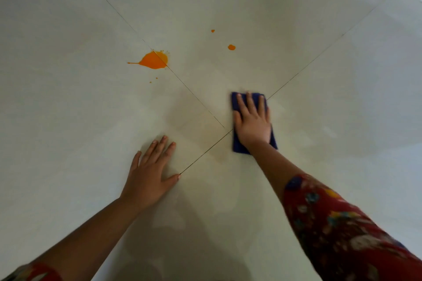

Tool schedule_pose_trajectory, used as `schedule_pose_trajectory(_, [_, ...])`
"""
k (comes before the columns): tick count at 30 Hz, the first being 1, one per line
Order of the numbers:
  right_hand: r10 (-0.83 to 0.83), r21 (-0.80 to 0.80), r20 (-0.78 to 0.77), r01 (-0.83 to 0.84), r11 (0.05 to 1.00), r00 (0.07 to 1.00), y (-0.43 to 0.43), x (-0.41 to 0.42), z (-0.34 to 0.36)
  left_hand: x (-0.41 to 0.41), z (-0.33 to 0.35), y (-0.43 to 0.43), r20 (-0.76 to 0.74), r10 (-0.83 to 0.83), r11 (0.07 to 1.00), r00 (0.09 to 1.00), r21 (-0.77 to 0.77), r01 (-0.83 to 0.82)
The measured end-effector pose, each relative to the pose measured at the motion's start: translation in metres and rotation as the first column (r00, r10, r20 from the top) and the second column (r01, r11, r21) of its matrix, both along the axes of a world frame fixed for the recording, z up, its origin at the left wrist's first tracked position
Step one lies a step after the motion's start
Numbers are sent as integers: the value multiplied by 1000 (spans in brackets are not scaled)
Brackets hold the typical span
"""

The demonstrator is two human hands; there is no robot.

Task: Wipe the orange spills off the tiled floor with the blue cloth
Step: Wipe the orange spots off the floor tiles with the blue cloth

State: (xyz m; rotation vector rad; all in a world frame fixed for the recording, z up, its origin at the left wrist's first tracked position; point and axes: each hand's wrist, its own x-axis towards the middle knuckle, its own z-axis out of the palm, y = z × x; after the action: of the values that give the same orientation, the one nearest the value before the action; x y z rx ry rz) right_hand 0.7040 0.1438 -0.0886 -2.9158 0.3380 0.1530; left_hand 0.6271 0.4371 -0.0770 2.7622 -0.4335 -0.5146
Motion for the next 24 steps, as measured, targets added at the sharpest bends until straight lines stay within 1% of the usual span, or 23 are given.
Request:
schedule_pose_trajectory(2, [149,8,16,-149,989,989,48,8,-2,-4,2,5,10,9,1000,1000,6,-10])
schedule_pose_trajectory(4, [365,-7,35,-365,931,930,88,-21,-2,-6,6,12,-8,58,998,998,8,-58])
schedule_pose_trajectory(5, [475,0,27,-475,880,880,95,-43,-1,-6,9,17,-20,93,996,995,-3,-93])
schedule_pose_trajectory(6, [545,12,19,-545,838,838,90,-64,1,-6,12,23,-36,114,993,993,-10,-114])
schedule_pose_trajectory(7, [570,20,33,-571,821,821,76,-78,0,-5,15,30,-36,116,993,993,-11,-116])
schedule_pose_trajectory(8, [552,19,67,-555,832,831,55,-84,-1,-3,19,37,-37,102,995,994,0,-102])
schedule_pose_trajectory(9, [491,3,102,-494,870,865,33,-83,-3,-3,23,46,-30,80,997,996,12,-79])
schedule_pose_trajectory(10, [391,4,114,-394,919,913,13,-78,-5,-2,28,56,-38,52,998,998,33,-51])
schedule_pose_trajectory(11, [269,12,88,-271,962,959,-1,-69,-4,-2,32,66,-45,19,998,999,53,-16])
schedule_pose_trajectory(12, [158,24,56,-159,987,986,-7,-57,-3,-2,38,76,-57,-13,997,998,70,17])
schedule_pose_trajectory(13, [87,28,44,-89,996,995,-3,-45,-2,-1,43,86,-58,-51,995,997,82,56])
schedule_pose_trajectory(14, [61,25,48,-62,998,997,6,-34,-3,1,48,93,-67,-88,991,994,94,94])
schedule_pose_trajectory(15, [79,25,47,-80,996,996,26,-28,-1,1,56,102,-69,-117,987,991,103,123])
schedule_pose_trajectory(16, [138,28,51,-140,990,989,43,-26,-2,4,64,106,-92,-129,986,987,98,138])
schedule_pose_trajectory(17, [233,40,53,-235,971,971,67,-28,1,5,73,114,-114,-129,986,985,86,139])
schedule_pose_trajectory(19, [442,114,26,-442,890,897,107,-40,4,7,89,122,-165,-115,989,979,72,129])
schedule_pose_trajectory(20, [514,192,18,-508,840,858,122,-47,10,7,98,126,-180,-103,990,978,71,118])
schedule_pose_trajectory(21, [543,304,2,-518,800,840,139,-52,21,4,105,135,-190,-84,994,978,59,97])
schedule_pose_trajectory(22, [505,461,-29,-437,773,863,145,-54,36,3,108,136,-197,-67,997,978,36,75])
schedule_pose_trajectory(23, [421,631,-90,-275,725,903,151,-55,55,2,110,138,-198,-44,999,979,6,47])
schedule_pose_trajectory(24, [318,776,-166,-76,626,933,156,-54,73,1,110,142,-189,-26,999,982,-29,21])
